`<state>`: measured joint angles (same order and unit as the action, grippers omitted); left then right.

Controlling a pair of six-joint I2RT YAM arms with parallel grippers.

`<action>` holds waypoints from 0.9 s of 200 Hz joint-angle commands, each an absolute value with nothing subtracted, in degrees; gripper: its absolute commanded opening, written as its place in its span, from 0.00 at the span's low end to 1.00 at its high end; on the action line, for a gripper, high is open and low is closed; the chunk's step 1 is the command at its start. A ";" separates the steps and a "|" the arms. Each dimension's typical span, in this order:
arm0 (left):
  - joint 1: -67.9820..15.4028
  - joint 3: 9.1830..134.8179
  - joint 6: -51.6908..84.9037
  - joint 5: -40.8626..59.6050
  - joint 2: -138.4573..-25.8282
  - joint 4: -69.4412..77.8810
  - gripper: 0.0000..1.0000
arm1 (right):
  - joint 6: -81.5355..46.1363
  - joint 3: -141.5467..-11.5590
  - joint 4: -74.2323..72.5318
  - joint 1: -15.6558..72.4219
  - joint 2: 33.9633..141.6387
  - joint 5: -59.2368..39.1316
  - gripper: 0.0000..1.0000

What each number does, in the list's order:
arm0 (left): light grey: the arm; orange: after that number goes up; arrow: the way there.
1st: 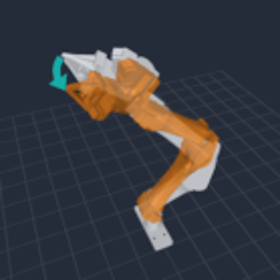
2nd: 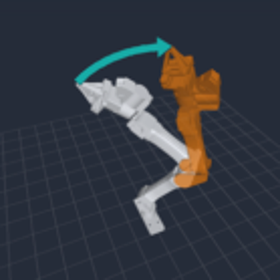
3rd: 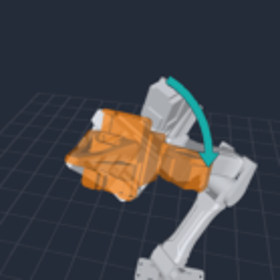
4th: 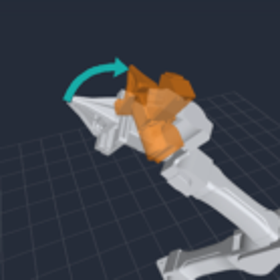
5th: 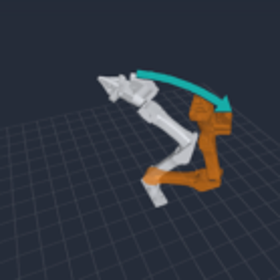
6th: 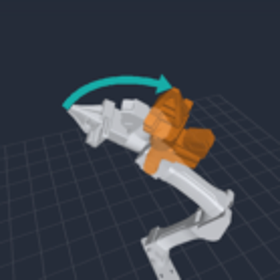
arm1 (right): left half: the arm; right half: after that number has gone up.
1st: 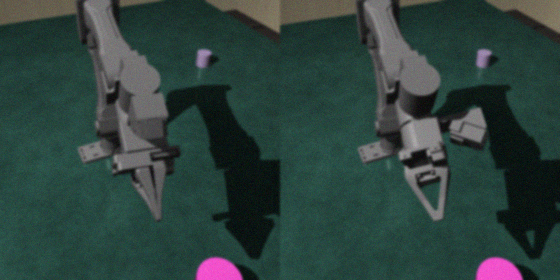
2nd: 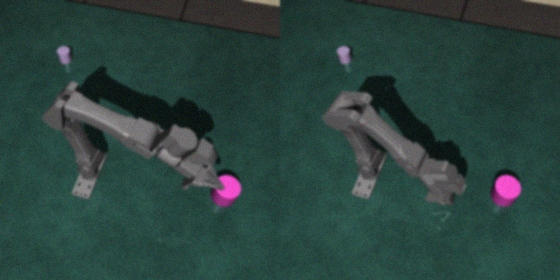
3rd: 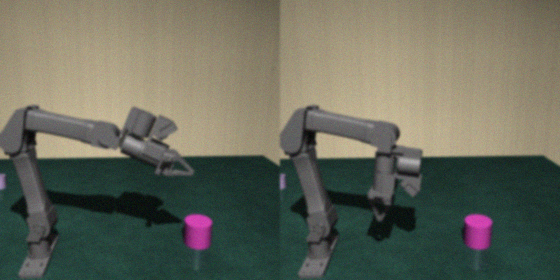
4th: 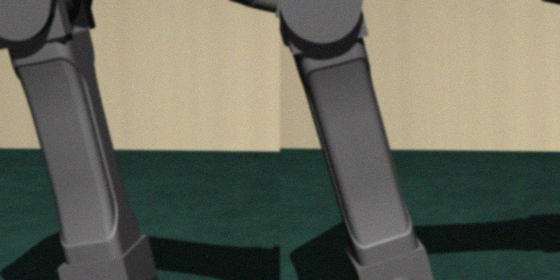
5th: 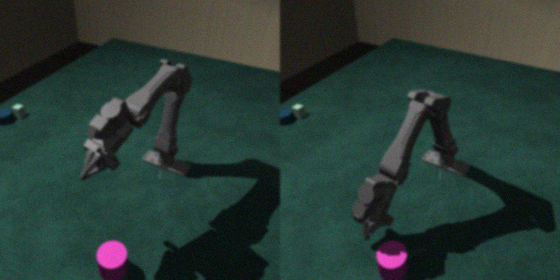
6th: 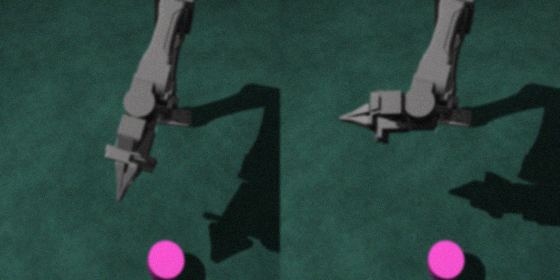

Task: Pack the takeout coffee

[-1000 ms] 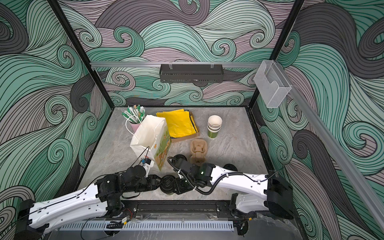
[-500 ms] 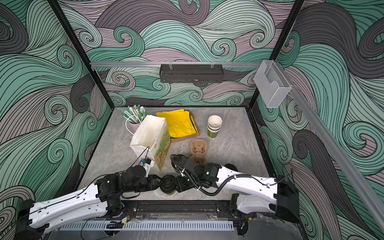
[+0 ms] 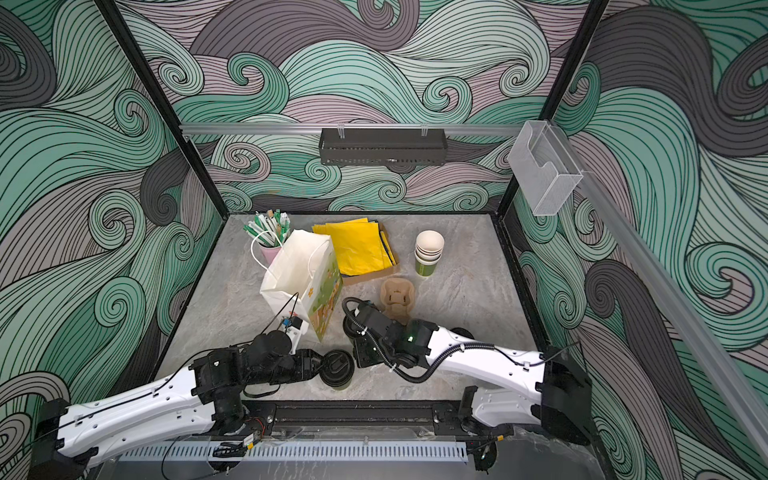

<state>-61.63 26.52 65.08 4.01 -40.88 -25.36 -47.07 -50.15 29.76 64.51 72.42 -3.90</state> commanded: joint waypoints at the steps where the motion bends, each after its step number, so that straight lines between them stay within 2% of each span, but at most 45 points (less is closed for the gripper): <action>1: -61.49 25.81 64.47 4.83 -41.38 -29.05 0.41 | -48.08 -51.17 27.88 64.16 72.82 -5.03 0.20; 77: -61.45 25.93 64.56 4.83 -41.62 -29.09 0.40 | -48.83 -49.58 24.72 63.65 74.18 -9.30 0.15; 180: -61.35 26.15 64.47 4.83 -41.79 -30.31 0.37 | -49.35 -48.34 30.21 63.42 76.73 -7.56 0.08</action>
